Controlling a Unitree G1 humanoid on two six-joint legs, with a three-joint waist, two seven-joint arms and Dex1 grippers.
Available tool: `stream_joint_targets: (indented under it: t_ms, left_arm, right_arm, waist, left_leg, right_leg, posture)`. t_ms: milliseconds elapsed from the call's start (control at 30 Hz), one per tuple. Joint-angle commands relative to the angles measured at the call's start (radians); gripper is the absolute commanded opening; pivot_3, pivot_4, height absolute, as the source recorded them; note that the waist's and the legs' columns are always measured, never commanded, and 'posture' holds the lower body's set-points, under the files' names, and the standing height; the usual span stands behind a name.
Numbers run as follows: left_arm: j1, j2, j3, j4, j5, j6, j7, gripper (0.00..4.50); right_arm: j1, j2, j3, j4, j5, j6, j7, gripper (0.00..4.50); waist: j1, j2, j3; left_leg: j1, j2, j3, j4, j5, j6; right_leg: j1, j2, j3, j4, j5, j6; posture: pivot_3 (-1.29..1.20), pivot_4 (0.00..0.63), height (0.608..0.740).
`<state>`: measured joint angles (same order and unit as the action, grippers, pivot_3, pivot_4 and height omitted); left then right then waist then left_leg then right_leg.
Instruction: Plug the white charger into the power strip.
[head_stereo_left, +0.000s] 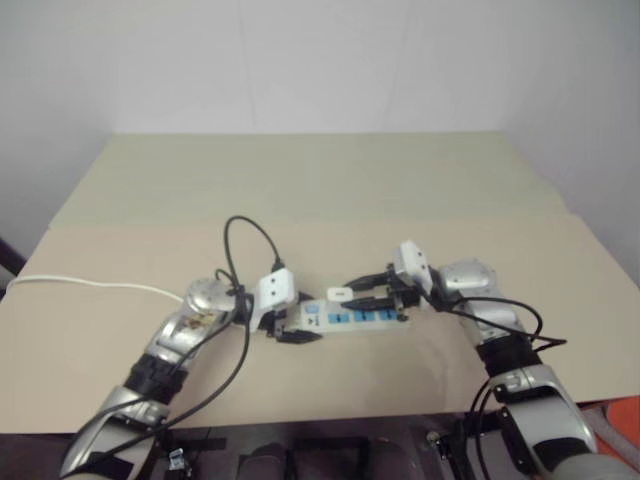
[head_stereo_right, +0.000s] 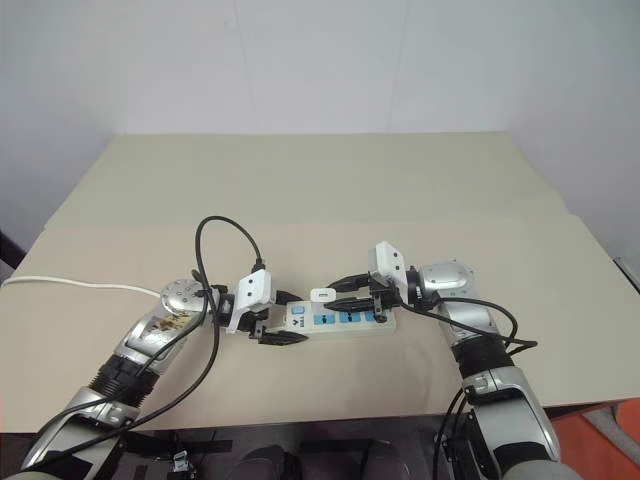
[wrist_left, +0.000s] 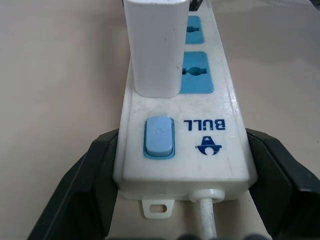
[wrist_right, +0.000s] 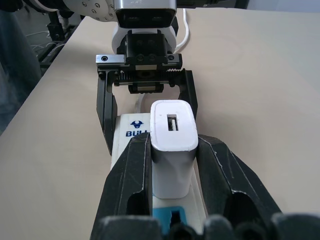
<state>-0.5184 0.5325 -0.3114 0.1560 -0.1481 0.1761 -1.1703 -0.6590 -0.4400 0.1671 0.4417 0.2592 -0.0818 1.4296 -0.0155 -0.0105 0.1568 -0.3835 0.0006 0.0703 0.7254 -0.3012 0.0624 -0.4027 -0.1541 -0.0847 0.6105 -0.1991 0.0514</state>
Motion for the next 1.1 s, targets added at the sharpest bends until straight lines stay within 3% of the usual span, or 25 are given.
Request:
stream_joint_targets:
  t_ms: [33, 433, 767, 1100]
  left_arm:
    - [0.009, -0.002, -0.013, 0.020, 0.032, -0.006, 0.010, 3.26]
    - [0.016, -0.012, -0.009, 0.035, 0.031, -0.018, 0.012, 3.26]
    - [0.015, -0.013, -0.009, 0.038, 0.033, -0.021, 0.007, 3.26]
    - [0.007, -0.016, -0.009, 0.051, 0.031, -0.018, 0.000, 3.26]
  right_arm:
    - [0.024, 0.000, 0.033, 0.002, -0.021, 0.028, 0.012, 1.10]
    - [0.028, -0.006, 0.024, -0.011, -0.010, 0.047, 0.020, 1.10]
    - [0.032, -0.008, 0.010, -0.032, 0.008, 0.077, 0.012, 4.46]
    - [0.008, -0.026, -0.031, -0.041, 0.033, 0.099, 0.005, 4.46]
  waist:
    - [0.000, 0.000, 0.000]
    - [0.001, 0.001, 0.000]
    - [0.004, 0.001, 0.000]
    - [0.004, 0.001, 0.000]
  left_leg:
    - [0.000, 0.000, 0.000, 0.000, 0.000, 0.000]
    - [0.000, 0.000, 0.000, 0.000, 0.000, 0.000]
    - [-0.004, -0.001, 0.000, 0.000, 0.000, 0.001]
    - [-0.004, -0.001, 0.000, 0.000, 0.000, 0.001]
  right_leg:
    - [0.000, 0.000, 0.000, 0.000, 0.000, 0.000]
    - [0.000, 0.000, 0.000, 0.000, 0.000, 0.000]
    - [-0.003, 0.000, 0.000, 0.000, 0.000, 0.000]
    - [-0.003, 0.000, 0.000, 0.000, 0.000, 0.000]
  posture:
    - [0.00, 0.150, 0.740]
    - [0.00, 0.150, 0.740]
    - [0.00, 0.150, 0.740]
    - [0.00, 0.150, 0.740]
